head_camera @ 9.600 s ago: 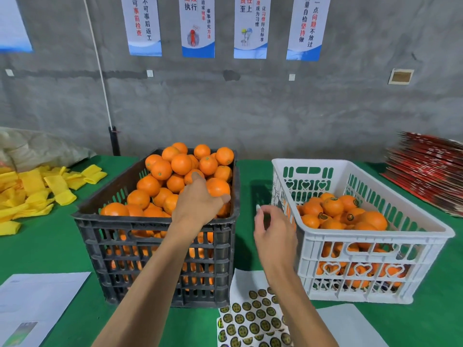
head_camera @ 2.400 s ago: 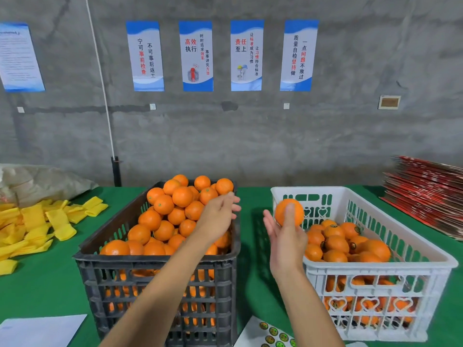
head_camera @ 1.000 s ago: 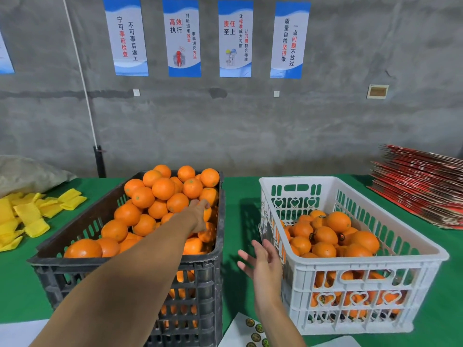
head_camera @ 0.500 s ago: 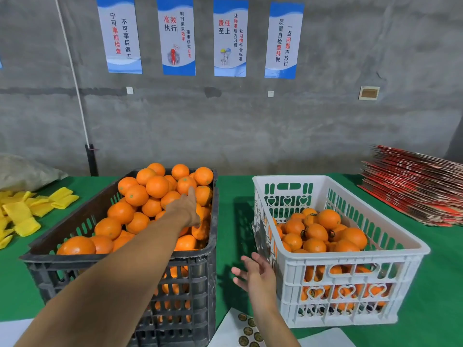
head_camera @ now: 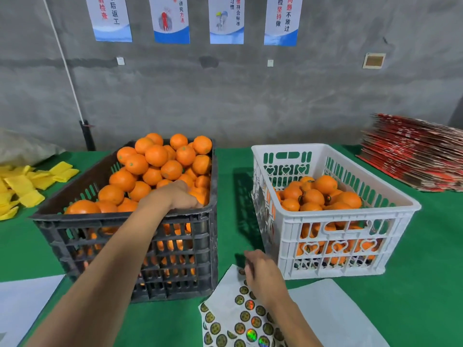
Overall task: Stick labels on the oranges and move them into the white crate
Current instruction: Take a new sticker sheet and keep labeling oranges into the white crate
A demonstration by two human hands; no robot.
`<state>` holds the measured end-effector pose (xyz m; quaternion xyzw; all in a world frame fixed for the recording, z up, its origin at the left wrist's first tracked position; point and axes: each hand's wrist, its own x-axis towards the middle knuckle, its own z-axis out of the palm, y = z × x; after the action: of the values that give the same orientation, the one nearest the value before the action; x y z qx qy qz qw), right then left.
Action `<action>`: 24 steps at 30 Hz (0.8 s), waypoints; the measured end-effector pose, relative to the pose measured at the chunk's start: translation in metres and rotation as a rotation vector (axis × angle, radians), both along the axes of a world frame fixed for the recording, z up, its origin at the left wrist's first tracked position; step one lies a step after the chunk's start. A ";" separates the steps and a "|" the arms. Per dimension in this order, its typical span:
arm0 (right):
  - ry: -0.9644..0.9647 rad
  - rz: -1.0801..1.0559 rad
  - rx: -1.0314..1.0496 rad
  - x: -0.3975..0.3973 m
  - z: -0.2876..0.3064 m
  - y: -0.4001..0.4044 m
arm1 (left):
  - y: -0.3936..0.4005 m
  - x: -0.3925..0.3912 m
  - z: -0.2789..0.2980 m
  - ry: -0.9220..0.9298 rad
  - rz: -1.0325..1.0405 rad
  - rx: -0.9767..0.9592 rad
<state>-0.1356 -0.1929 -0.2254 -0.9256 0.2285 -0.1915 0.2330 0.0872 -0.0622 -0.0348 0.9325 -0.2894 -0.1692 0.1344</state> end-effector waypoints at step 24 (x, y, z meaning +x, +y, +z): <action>0.007 -0.051 0.163 0.003 -0.037 -0.008 | 0.000 -0.004 0.000 0.027 0.024 -0.017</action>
<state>-0.1325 -0.2009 -0.2627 -0.8982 0.2674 -0.1752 0.3017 0.0828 -0.0619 -0.0353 0.9324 -0.2776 -0.1776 0.1481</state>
